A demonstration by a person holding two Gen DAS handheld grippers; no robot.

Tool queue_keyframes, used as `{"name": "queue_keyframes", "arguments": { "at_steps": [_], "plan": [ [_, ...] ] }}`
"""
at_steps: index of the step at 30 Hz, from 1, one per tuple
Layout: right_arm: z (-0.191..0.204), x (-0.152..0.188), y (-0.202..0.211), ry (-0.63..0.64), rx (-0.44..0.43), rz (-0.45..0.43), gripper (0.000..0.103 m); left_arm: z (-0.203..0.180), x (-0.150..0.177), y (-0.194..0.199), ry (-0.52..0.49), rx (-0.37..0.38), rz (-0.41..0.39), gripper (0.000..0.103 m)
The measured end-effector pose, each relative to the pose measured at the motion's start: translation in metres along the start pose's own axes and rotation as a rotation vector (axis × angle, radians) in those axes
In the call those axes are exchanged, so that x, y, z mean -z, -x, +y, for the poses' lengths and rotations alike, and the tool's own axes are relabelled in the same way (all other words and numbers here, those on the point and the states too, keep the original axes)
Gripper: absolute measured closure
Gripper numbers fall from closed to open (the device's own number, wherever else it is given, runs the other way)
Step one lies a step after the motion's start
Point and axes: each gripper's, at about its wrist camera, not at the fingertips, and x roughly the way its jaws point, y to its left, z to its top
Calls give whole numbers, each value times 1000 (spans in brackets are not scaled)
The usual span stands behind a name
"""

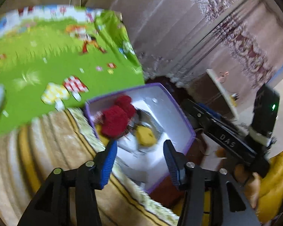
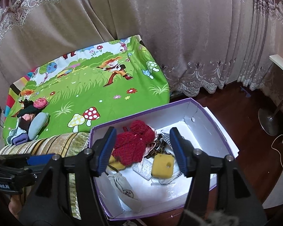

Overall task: Organize soft objects
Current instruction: 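Drop the sponge into the box with the right gripper while the left drops the bag, then grasp the light blue mitten with the right gripper while the left grasps the brown glove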

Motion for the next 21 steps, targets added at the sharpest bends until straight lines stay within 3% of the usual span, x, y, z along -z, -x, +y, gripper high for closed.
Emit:
{"name": "queue_keyframes", "arguments": {
  "at_steps": [1, 5, 11, 14, 17, 21],
  "plan": [
    [1, -1, 1, 4, 4, -3, 36, -3, -1, 6, -37, -43, -26, 37],
    [10, -4, 6, 16, -2, -35, 28, -11, -4, 24, -141, -210, -97, 33],
    [30, -13, 17, 61, 36, -95, 17, 0, -8, 53, -194, -329, -226, 31],
    [41, -18, 20, 83, 65, -113, 11, 9, -9, 65, -201, -340, -273, 30],
    [53, -23, 18, 106, 116, -119, 11, 18, -5, 82, -209, -358, -384, 30],
    [73, -28, 19, 168, 126, -148, 9, 43, -7, 96, -195, -345, -384, 30]
  ]
}}
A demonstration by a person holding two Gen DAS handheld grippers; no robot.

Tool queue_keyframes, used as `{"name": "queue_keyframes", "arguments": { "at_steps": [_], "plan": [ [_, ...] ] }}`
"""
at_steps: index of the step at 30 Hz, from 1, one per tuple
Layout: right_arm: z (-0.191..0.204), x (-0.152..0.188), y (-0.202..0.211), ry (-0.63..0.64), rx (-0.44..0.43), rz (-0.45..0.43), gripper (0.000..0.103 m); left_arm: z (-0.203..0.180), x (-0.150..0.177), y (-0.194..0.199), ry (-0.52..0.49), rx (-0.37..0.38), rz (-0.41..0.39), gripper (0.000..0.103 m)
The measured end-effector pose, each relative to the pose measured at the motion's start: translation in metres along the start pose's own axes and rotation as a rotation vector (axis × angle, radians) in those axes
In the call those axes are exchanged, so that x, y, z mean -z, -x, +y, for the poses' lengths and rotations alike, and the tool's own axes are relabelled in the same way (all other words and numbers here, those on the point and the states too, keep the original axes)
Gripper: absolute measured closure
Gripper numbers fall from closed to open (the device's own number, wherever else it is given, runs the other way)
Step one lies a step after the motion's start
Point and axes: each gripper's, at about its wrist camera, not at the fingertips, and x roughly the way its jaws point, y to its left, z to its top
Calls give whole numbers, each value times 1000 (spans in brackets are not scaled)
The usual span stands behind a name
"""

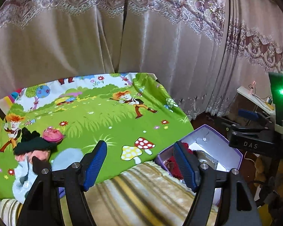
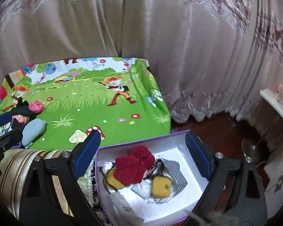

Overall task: Organize soft objects
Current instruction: 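Grasp the light blue mitten with the right gripper while the left grasps the brown glove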

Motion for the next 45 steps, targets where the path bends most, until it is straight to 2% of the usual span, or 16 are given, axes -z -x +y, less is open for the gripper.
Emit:
{"name": "queue_keyframes", "arguments": {
  "at_steps": [5, 9, 16, 21, 26, 35, 45],
  "plan": [
    [20, -3, -2, 12, -38, -15, 9, 36, 6, 5, 67, -42, 40, 30],
    [37, -5, -6, 20, -139, -20, 9, 72, 13, 12, 117, -120, 53, 30],
    [72, -7, -28, 15, -310, 80, 9, 145, 25, 23, 226, -179, 100, 30],
    [107, -9, -40, 67, -364, 103, 9, 177, 36, 16, 275, -182, 153, 31],
    [135, -13, -55, 93, -404, 143, 9, 197, 40, 7, 301, -149, 204, 40],
    [178, -17, -80, 94, -465, 230, 9, 218, 36, -34, 327, -112, 309, 53],
    [221, -8, -105, 128, -521, 336, 9, 236, 43, -78, 358, -118, 424, 56]
  ]
}}
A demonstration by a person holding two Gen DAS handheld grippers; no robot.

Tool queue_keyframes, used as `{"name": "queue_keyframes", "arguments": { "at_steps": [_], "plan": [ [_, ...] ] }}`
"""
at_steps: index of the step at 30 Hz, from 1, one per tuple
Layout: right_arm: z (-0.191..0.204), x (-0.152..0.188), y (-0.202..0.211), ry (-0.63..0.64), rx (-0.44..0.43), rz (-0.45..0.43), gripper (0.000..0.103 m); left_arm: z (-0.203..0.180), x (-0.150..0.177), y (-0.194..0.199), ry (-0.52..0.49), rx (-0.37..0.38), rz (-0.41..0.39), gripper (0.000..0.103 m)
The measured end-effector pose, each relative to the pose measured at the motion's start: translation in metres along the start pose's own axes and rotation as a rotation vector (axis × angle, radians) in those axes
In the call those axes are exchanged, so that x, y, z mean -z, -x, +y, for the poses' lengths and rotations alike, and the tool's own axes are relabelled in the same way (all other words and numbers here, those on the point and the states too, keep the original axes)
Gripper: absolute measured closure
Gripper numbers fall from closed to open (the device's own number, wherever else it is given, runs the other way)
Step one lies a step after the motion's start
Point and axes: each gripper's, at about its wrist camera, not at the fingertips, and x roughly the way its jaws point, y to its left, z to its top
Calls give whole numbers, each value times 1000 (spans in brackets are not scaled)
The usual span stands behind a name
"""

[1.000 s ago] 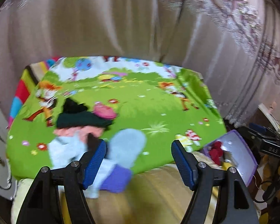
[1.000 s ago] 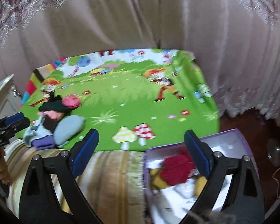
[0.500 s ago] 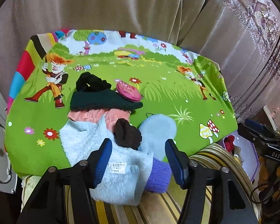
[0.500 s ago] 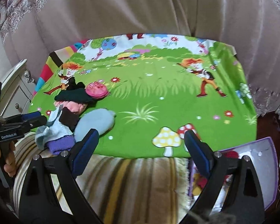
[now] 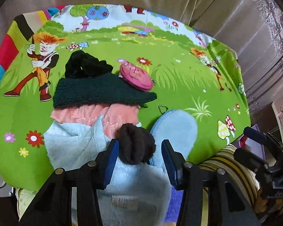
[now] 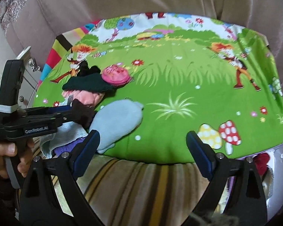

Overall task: Organize soft objects
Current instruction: 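Grasp the light blue mitten with the right gripper while the left grasps the brown glove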

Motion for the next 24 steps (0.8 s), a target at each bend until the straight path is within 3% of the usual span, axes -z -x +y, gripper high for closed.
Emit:
{"name": "queue_keyframes", "arguments": {
  "at_steps": [10, 14, 24],
  "plan": [
    [15, -7, -45, -3, -12, 120, 9, 9, -5, -21, 15, 26, 32, 84],
    [18, -10, -60, -17, -24, 158, 10, 16, -4, -11, 52, 80, -27, 86],
    [27, -16, -95, -48, -43, 244, 33, 26, -3, 15, 108, 127, -173, 86]
  ]
}}
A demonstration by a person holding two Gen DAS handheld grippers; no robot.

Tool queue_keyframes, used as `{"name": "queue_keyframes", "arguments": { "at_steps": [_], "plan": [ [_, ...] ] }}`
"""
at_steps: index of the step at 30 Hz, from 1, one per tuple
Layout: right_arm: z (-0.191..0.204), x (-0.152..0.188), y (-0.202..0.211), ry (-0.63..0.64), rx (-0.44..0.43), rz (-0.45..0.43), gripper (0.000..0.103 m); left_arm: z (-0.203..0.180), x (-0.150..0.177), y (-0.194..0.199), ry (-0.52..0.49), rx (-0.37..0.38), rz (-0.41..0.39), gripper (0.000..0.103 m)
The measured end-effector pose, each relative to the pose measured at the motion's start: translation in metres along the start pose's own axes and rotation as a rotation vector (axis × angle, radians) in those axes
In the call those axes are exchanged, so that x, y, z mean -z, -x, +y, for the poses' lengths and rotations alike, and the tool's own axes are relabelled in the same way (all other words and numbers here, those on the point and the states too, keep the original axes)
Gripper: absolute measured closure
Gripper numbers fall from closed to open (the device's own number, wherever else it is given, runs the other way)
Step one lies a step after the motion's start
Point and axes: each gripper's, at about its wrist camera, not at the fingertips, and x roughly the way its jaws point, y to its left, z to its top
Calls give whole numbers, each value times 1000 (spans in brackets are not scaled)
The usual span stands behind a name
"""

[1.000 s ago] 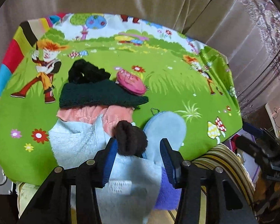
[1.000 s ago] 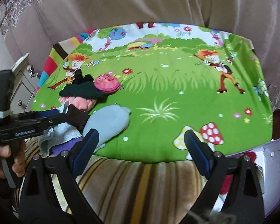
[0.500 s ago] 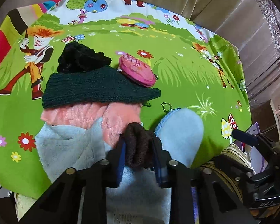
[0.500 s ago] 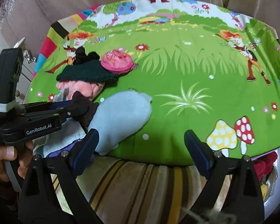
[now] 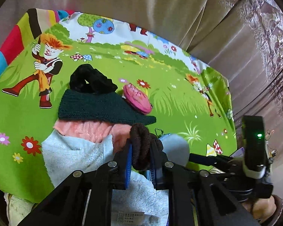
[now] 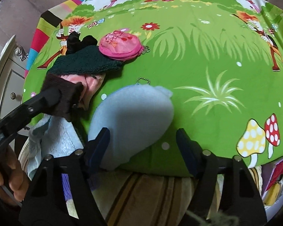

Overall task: Organize soft objects
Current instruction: 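Grasp the light blue mitten with the right gripper while the left grasps the brown glove, then drop the mitten into the box with the right gripper while the left drops the glove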

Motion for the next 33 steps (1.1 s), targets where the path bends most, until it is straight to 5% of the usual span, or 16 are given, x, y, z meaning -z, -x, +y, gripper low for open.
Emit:
{"name": "queue_keyframes", "arguments": {
  "at_steps": [10, 20, 33],
  "plan": [
    [-3, -2, 2, -24, -13, -33, 82, 0, 3, 13, 23, 8, -50, 86],
    [-10, 4, 37, -22, -39, -158, 88, -10, 10, 30, 37, -3, -95, 86],
    [-42, 27, 94, -47, 44, -309, 88, -45, 24, 41, 13, 29, -105, 86]
  ]
}}
